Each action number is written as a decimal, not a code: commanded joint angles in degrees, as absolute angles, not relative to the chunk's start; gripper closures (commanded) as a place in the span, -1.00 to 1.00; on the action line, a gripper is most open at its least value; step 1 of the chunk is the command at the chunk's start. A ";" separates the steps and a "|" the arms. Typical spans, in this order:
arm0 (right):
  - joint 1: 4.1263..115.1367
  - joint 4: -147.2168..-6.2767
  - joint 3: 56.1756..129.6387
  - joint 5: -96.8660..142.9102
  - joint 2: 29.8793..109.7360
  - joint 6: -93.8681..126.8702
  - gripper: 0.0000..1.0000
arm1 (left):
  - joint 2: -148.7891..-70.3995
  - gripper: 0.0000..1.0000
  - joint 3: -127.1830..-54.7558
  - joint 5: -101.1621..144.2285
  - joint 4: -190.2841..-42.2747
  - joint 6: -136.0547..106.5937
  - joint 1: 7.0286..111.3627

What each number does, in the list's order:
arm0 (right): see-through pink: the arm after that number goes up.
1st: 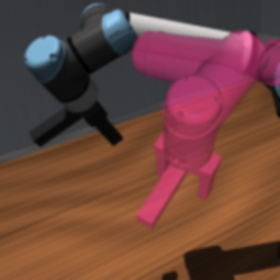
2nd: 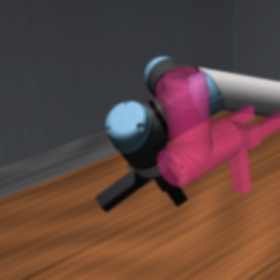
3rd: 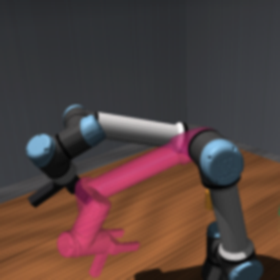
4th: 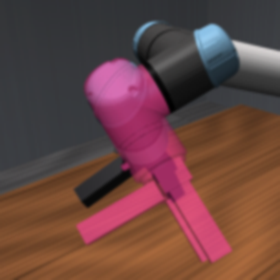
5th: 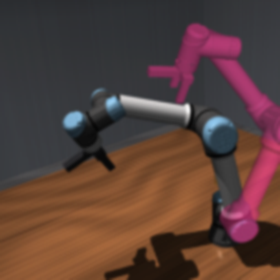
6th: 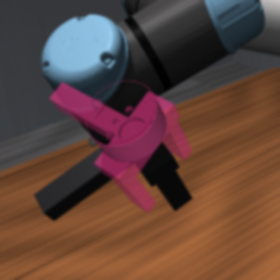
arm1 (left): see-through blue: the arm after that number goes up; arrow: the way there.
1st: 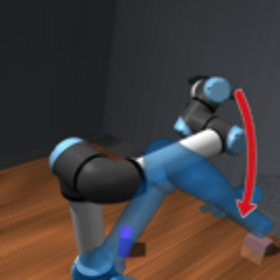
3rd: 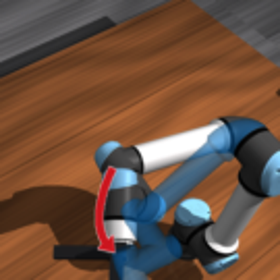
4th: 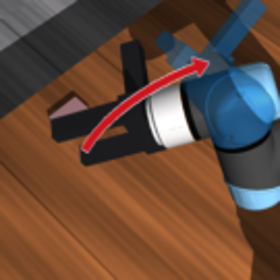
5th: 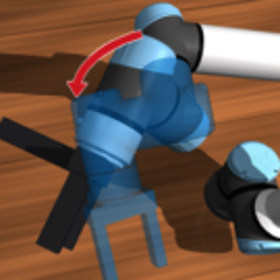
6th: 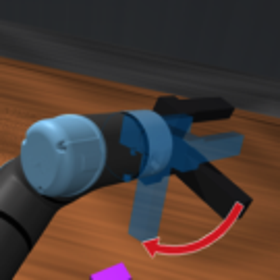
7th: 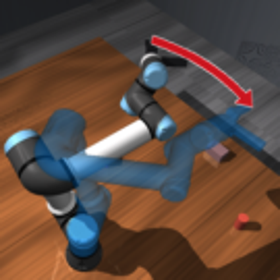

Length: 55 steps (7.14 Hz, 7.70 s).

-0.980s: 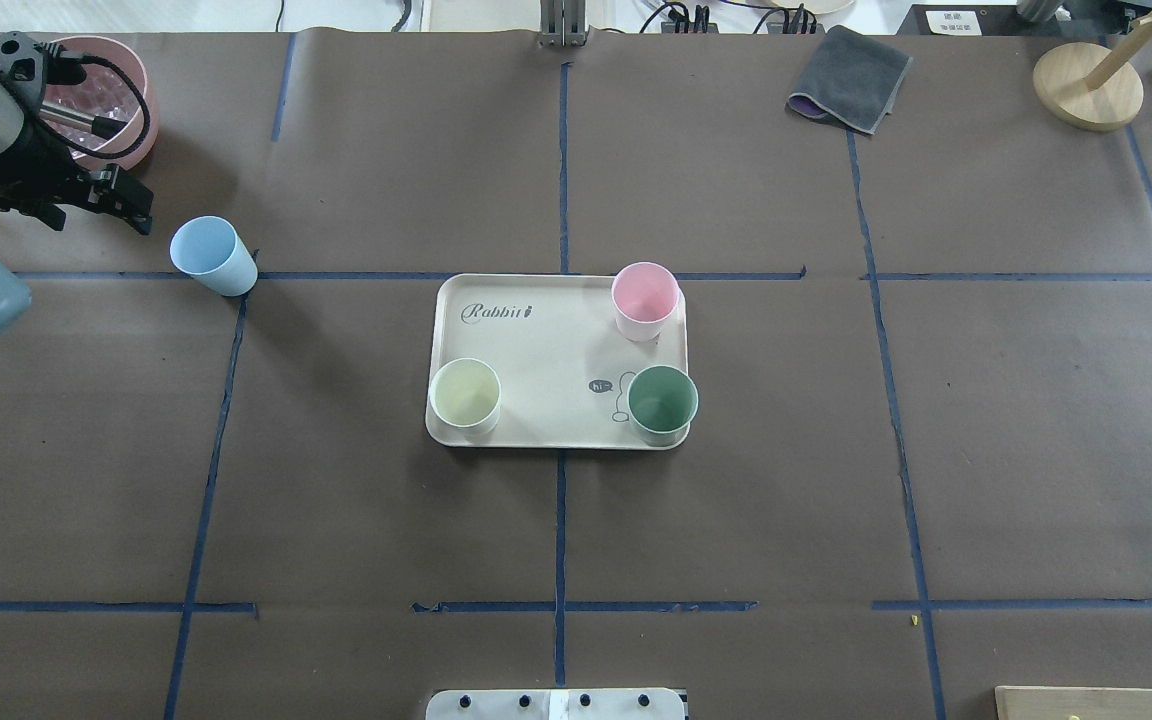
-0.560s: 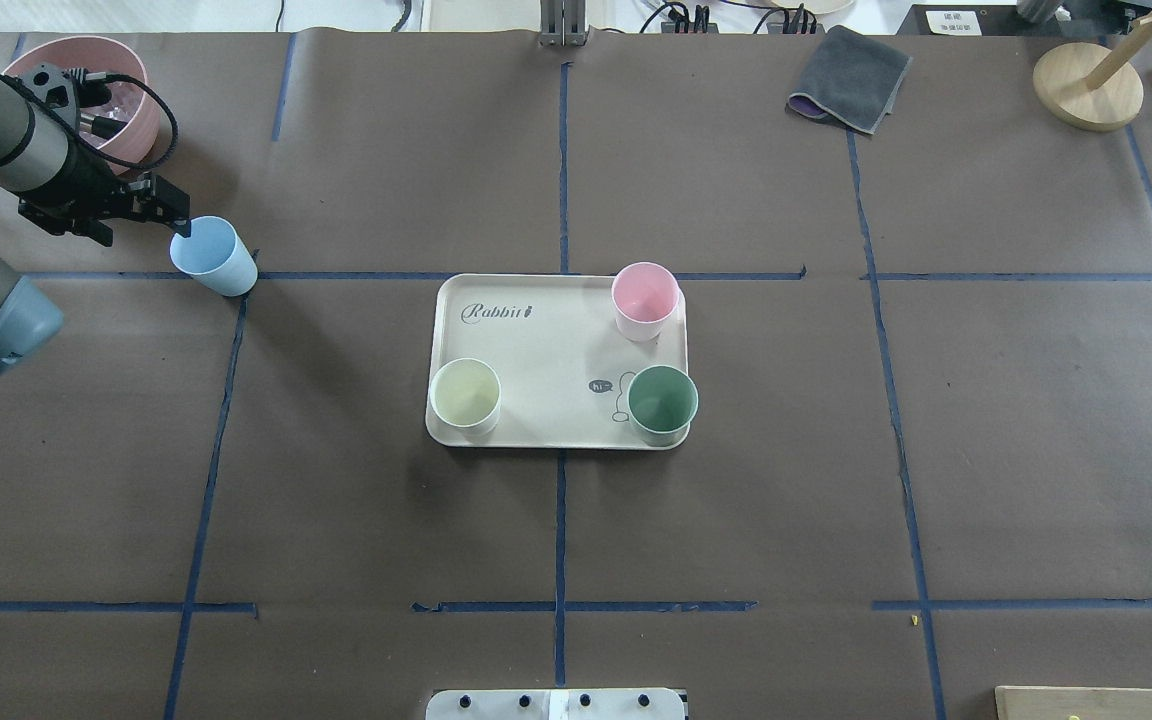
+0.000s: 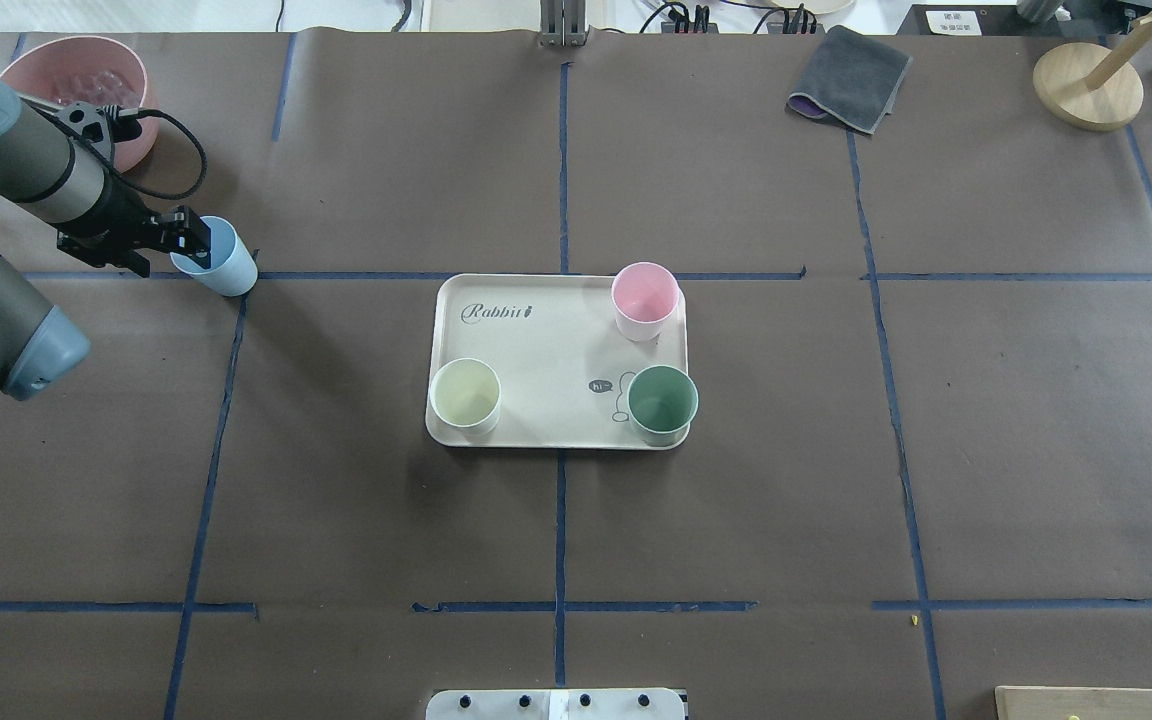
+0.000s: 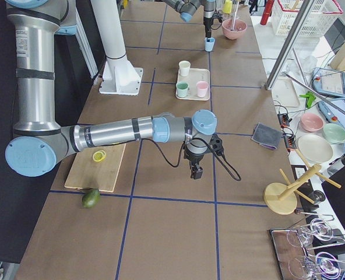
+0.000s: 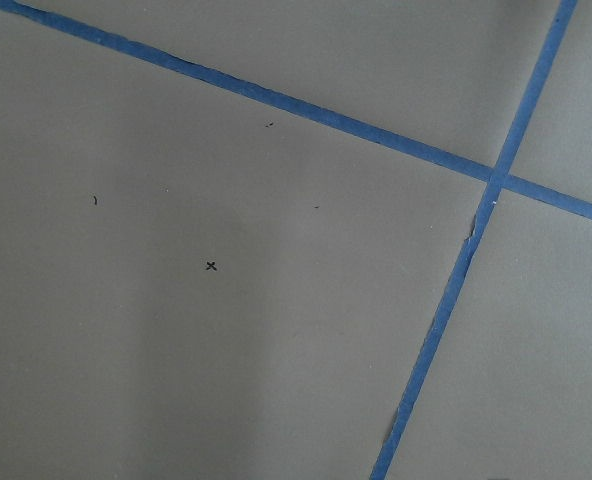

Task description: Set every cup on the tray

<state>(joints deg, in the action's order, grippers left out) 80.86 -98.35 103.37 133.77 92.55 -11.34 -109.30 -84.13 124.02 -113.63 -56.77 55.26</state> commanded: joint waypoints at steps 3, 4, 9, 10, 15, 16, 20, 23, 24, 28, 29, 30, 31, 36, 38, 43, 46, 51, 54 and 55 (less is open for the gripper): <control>80.86 -98.35 103.36 133.77 92.55 -11.34 -0.99 | -112.49 1.00 -82.35 124.10 -111.98 -57.83 55.02; 80.86 -98.26 103.45 133.77 92.55 -11.34 -0.99 | -115.81 1.00 -82.53 124.28 -106.14 -58.09 55.28; 80.86 -98.26 103.53 133.77 92.55 -11.34 -0.99 | -129.53 1.00 -83.94 123.75 -98.09 -83.97 45.46; 80.86 -98.26 103.54 133.77 92.55 -11.34 -0.99 | -130.51 1.00 -83.94 123.66 -98.17 -86.29 44.31; 80.86 -98.35 103.62 133.86 92.55 -11.34 -0.99 | -133.07 0.90 -83.06 119.53 -97.91 -89.74 39.11; 80.86 -98.26 103.71 133.86 92.55 -11.34 -0.99 | -132.81 0.74 -82.97 119.44 -97.91 -89.39 39.11; 80.86 -98.26 103.62 133.68 92.29 -8.03 -0.98 | -130.45 -0.99 -87.33 120.21 -94.94 -82.04 41.99; 83.57 -98.35 103.27 133.33 94.30 -8.08 -0.99 | -117.29 -0.99 -104.62 125.33 -83.88 -59.25 51.82; 85.76 -98.26 103.27 133.42 95.26 -8.61 -0.99 | -112.81 -0.99 -107.55 127.33 -81.76 -49.84 55.86; 87.28 -98.35 103.71 133.77 96.42 -7.65 -0.99 | -94.25 -0.99 -105.32 134.21 -81.74 -1.68 80.45; 87.28 -98.35 103.71 133.77 96.33 -7.65 -0.99 | -91.00 -0.99 -104.77 134.21 -81.83 0.07 84.42; 87.19 -98.35 103.62 133.77 96.24 -7.73 -0.99 | -85.57 -0.99 -106.07 134.12 -82.52 2.00 85.77; 87.19 -98.35 103.54 133.77 96.24 -7.73 -0.99 | -81.78 -0.99 -105.21 134.30 -82.44 1.33 86.22; 87.19 -98.26 103.62 133.77 96.24 -7.73 -0.99 | -80.77 -0.99 -101.34 133.15 -82.18 1.41 86.66; 87.10 -98.26 103.71 134.64 96.33 -7.73 -0.99 | -80.77 -0.99 -101.16 133.24 -82.09 1.41 86.05; 87.01 -98.26 103.36 134.74 96.50 -8.00 -0.99 | -83.14 -0.99 -101.25 133.33 -82.62 1.50 85.87; 87.01 -98.26 103.18 134.65 97.29 -8.17 -0.99 | -83.58 -0.99 -101.69 133.59 -82.71 1.49 85.87; 87.01 -98.26 103.27 134.65 97.29 -8.26 -0.99 | -85.95 -0.99 -101.60 133.24 -82.71 2.11 85.61; 87.01 -98.26 103.27 134.65 97.29 -8.26 -0.99 | -86.75 -0.99 -101.34 133.24 -82.71 2.11 85.61; 87.01 -98.26 103.36 134.74 97.29 -8.17 -0.99 | -86.66 -0.99 -101.34 133.24 -82.79 2.20 85.61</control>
<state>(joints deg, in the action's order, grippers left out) 87.01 -98.26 103.30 134.69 97.29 -8.22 -86.65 -101.37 133.22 -82.73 2.12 85.62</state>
